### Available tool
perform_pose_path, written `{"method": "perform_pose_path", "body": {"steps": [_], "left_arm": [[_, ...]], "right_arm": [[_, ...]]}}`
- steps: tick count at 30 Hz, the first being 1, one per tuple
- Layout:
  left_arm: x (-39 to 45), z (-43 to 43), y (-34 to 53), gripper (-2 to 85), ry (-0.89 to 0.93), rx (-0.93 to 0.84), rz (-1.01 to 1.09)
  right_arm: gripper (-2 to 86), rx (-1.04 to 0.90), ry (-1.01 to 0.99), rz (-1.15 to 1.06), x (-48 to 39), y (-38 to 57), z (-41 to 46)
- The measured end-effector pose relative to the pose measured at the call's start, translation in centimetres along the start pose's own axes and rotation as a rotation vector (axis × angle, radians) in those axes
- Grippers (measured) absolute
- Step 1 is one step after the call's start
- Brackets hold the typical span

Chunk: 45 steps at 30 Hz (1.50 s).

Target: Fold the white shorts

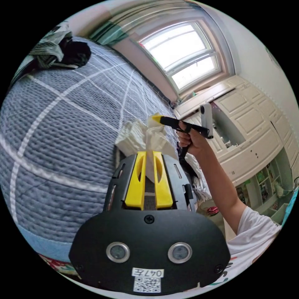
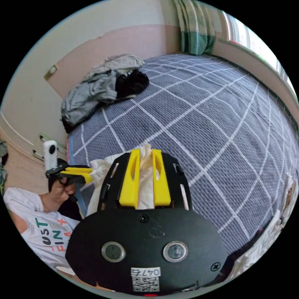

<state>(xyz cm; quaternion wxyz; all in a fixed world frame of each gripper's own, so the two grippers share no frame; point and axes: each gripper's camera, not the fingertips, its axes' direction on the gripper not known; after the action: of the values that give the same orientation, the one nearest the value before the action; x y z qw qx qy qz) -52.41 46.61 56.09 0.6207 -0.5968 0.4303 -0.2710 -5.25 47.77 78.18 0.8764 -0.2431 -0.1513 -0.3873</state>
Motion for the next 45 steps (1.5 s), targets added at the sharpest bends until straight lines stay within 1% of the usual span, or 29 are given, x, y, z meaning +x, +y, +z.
{"method": "perform_pose_path", "body": {"steps": [1, 2, 4, 6, 8, 11, 12, 13, 14, 16, 18, 20, 21, 22, 25, 26, 27, 28, 30, 31, 32, 34, 35, 37, 39, 41, 42, 43, 45], "left_arm": [[-0.7, -1.1, -0.1, 1.8, -0.016, 0.031, -0.013], [-1.0, -2.2, -0.2, 1.3, -0.041, 0.059, -0.015], [-0.8, -3.5, -0.6, 0.6, -0.068, 0.089, 0.002], [0.0, -4.4, -1.1, -0.1, -0.084, 0.102, 0.044], [1.9, -4.4, -2.0, -0.6, -0.085, 0.067, 0.127], [4.3, -2.2, -3.2, -0.9, -0.052, -0.027, 0.229], [4.7, -1.5, -3.4, -0.9, -0.056, -0.051, 0.247], [5.2, 0.1, -3.9, -0.9, -0.088, -0.102, 0.278], [5.3, 1.6, -4.4, -1.0, -0.157, -0.137, 0.298], [5.0, 3.5, -4.9, -1.0, -0.262, -0.185, 0.303], [4.1, 4.7, -5.2, -1.0, -0.275, -0.246, 0.272], [2.9, 5.6, -5.1, -1.0, -0.209, -0.297, 0.216], [2.6, 5.8, -5.1, -1.0, -0.203, -0.301, 0.203], [2.3, 5.7, -5.2, -1.0, -0.184, -0.297, 0.186], [2.2, 5.2, -6.1, -1.0, -0.140, -0.301, 0.132], [2.9, 4.5, -6.4, -1.0, -0.128, -0.292, 0.146], [3.5, 4.2, -6.4, -1.0, -0.123, -0.282, 0.168], [4.9, 3.6, -6.6, -1.0, -0.129, -0.262, 0.216], [7.0, 3.4, -6.7, -1.0, -0.132, -0.258, 0.282], [8.3, 3.8, -6.8, -1.0, -0.116, -0.278, 0.321], [9.5, 4.6, -6.7, -1.0, -0.099, -0.318, 0.358], [10.7, 6.3, -6.3, -1.0, -0.098, -0.405, 0.407], [11.0, 7.6, -5.8, -1.0, -0.132, -0.467, 0.424], [10.4, 9.4, -5.0, -1.0, -0.192, -0.535, 0.405], [9.7, 9.4, -4.7, -1.0, -0.155, -0.510, 0.345], [9.6, 8.2, -5.0, -1.0, -0.053, -0.491, 0.282], [9.7, 7.7, -5.1, -1.0, -0.036, -0.476, 0.275], [10.1, 6.7, -5.3, -1.0, -0.023, -0.420, 0.267], [10.7, 5.4, -5.7, -1.0, -0.037, -0.340, 0.267]], "right_arm": [[6.7, 0.074, -0.074, 0.006, 0.3, 0.3, -0.8], [6.9, 0.108, -0.104, 0.015, 0.6, 0.4, -1.3], [6.8, 0.247, -0.168, 0.029, 1.5, 1.4, -4.4], [5.7, 0.320, -0.175, 0.028, 1.8, 2.8, -6.5], [4.7, 0.345, -0.159, 0.002, 1.4, 4.7, -7.7], [3.5, 0.321, -0.054, -0.066, -0.9, 8.7, -7.5], [3.2, 0.307, 0.008, -0.108, -2.4, 10.2, -6.9], [3.0, 0.301, 0.076, -0.150, -3.9, 11.5, -6.1], [3.0, 0.297, 0.105, -0.174, -4.7, 12.0, -5.6], [2.8, 0.228, 0.188, -0.262, -7.5, 13.3, -2.8], [2.8, 0.164, 0.247, -0.286, -8.4, 14.4, -0.4], [2.8, 0.117, 0.256, -0.266, -8.0, 15.4, 1.7], [2.8, 0.134, 0.218, -0.238, -7.2, 16.1, 2.6], [2.8, 0.152, 0.184, -0.224, -6.7, 16.2, 2.4], [2.6, 0.105, 0.158, -0.251, -6.7, 15.3, 2.2], [2.5, 0.102, 0.155, -0.263, -6.8, 15.1, 1.7], [2.2, 0.141, 0.160, -0.273, -6.9, 14.8, 0.3], [1.7, 0.227, 0.188, -0.261, -6.7, 14.4, -1.6], [1.4, 0.271, 0.259, -0.236, -5.7, 13.4, -3.3], [1.4, 0.223, 0.321, -0.227, -4.8, 12.4, -3.3], [1.4, 0.191, 0.339, -0.221, -4.2, 11.9, -2.9], [1.4, 0.087, 0.311, -0.177, -1.6, 10.3, -0.6], [1.3, 0.063, 0.303, -0.163, -1.0, 10.1, 0.2], [1.2, -0.060, 0.272, -0.120, 0.7, 10.0, 3.6], [1.1, -0.011, 0.234, -0.077, 1.3, 10.4, 3.1], [0.9, 0.006, 0.226, -0.070, 1.2, 10.4, 1.7], [0.7, 0.087, 0.235, -0.086, 0.6, 10.5, 0.1], [0.6, 0.176, 0.232, -0.104, 0.0, 10.3, -1.5], [0.5, 0.224, 0.189, -0.155, -1.0, 9.2, -2.5]]}}
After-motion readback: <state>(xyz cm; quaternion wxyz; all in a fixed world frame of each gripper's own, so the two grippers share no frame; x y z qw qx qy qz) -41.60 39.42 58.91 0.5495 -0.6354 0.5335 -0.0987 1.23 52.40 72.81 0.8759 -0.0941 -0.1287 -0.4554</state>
